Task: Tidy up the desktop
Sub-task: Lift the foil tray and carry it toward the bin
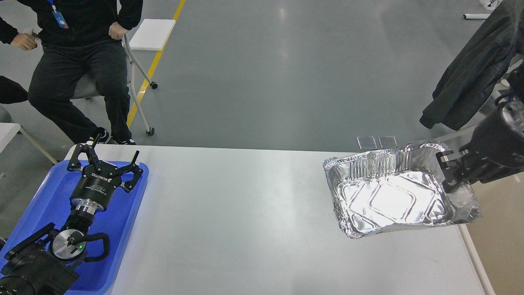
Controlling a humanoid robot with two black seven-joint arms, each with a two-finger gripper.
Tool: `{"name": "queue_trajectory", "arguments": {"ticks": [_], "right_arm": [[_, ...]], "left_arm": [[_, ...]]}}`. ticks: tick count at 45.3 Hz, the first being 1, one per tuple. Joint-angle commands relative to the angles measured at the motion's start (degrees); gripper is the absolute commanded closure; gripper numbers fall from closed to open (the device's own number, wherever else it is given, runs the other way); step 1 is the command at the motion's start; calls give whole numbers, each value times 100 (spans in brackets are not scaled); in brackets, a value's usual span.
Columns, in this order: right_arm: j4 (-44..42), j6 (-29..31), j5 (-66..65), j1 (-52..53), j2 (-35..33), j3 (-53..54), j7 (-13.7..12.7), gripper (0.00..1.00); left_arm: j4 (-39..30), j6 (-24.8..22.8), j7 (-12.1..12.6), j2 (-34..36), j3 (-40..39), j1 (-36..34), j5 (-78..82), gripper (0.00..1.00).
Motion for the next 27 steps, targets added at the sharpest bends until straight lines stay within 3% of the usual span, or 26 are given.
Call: {"name": "queue_trajectory", "arguments": {"ticks": [1,18,27], "right_arm": [[-43,65,24,162,-14,-314,2,100],[-263,-357,15,-102,-514,-850,2,100],[-676,-708,15,-752,-1138,-912,2,100]], "left_arm": [[0,2,-6,0,0,2,0,1],[0,2,-6,0,0,2,0,1],[0,2,-6,0,0,2,0,1]]}}
